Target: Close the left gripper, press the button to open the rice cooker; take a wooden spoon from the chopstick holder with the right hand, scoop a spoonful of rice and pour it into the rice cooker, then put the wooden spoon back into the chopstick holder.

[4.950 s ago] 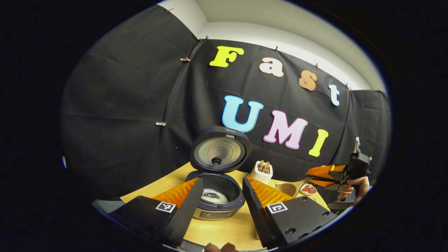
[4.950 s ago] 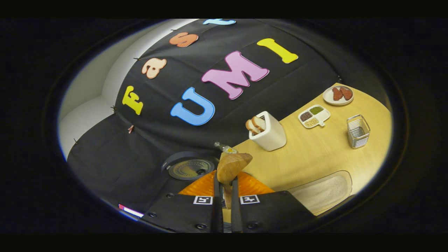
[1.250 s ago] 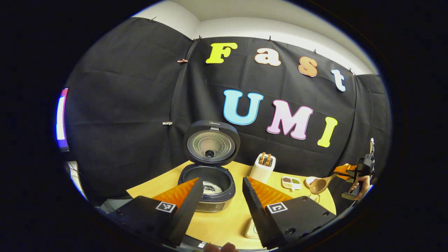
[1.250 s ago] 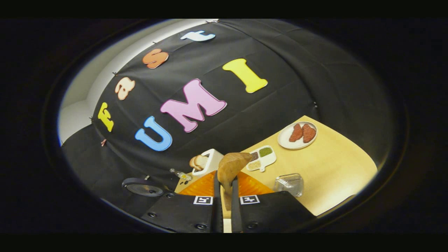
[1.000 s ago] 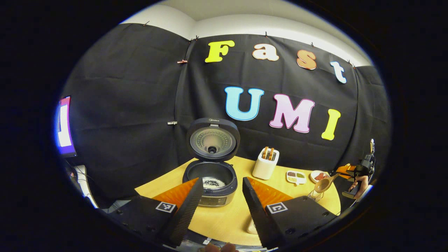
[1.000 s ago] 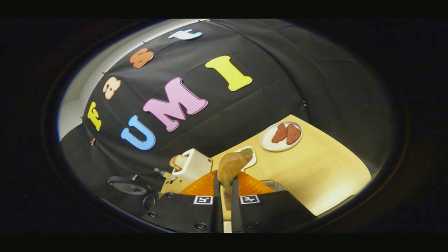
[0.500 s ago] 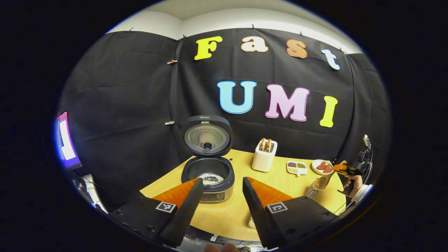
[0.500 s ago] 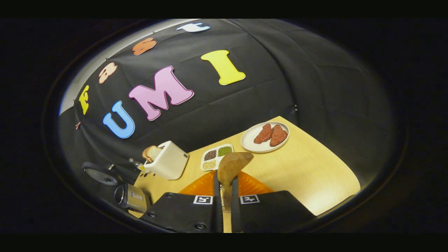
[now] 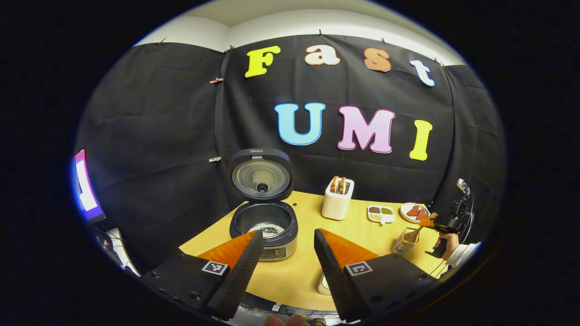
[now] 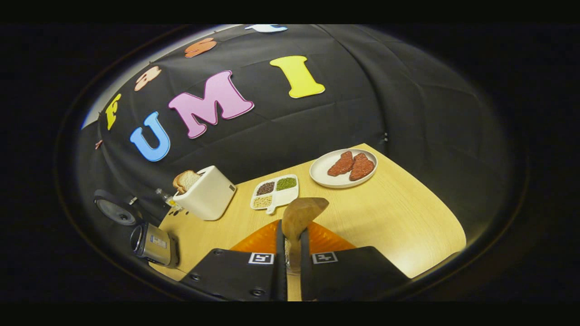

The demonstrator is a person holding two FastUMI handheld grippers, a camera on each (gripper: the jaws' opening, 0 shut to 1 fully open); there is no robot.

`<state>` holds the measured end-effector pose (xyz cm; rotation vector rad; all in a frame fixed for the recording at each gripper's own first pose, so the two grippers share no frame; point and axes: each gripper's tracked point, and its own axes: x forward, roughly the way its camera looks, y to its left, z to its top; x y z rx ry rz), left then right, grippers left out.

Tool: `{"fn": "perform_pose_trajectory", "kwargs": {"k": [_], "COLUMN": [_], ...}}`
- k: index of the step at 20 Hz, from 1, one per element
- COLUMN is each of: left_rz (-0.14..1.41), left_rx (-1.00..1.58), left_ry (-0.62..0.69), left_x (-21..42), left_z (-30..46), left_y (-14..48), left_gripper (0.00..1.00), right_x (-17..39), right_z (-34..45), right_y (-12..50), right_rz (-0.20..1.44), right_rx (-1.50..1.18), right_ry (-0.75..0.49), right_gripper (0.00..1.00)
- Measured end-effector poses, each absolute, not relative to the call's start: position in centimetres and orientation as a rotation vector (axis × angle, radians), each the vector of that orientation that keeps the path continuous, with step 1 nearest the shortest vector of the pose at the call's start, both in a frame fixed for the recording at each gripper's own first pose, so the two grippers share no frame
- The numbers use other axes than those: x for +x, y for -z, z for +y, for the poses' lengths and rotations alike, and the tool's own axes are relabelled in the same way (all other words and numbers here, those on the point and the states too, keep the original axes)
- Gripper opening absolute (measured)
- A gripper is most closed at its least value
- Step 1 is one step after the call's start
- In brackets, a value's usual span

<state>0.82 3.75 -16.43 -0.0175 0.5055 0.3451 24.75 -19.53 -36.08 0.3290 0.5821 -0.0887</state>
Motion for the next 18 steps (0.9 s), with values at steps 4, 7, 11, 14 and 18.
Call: {"fn": "perform_pose_trajectory", "kwargs": {"k": [4,7,11,14,18], "left_rz": [0.499,0.502,0.501,0.496,0.486], "left_rx": [-0.016,-0.016,-0.018,-0.017,-0.026], "left_ry": [-0.337,-0.324,-0.307,-0.299,-0.295], "left_x": [1.0,1.1,1.6,1.6,1.8], "left_z": [3.2,2.9,2.2,2.0,2.3], "left_y": [16.2,16.5,16.6,16.5,16.4], "left_gripper": [0.79,0.79,0.79,0.79,0.79], "right_x": [24.6,24.4,23.4,22.4,20.3], "right_z": [-20.2,-20.6,-20.8,-21.2,-20.8], "right_y": [36.1,35.5,35.1,34.7,33.8], "right_rz": [0.594,0.588,0.594,0.591,0.592], "right_rx": [0.418,0.447,0.471,0.480,0.509], "right_ry": [0.078,0.070,0.067,0.076,0.073], "right_gripper": [0.17,0.40,0.62,0.80,0.90]}}
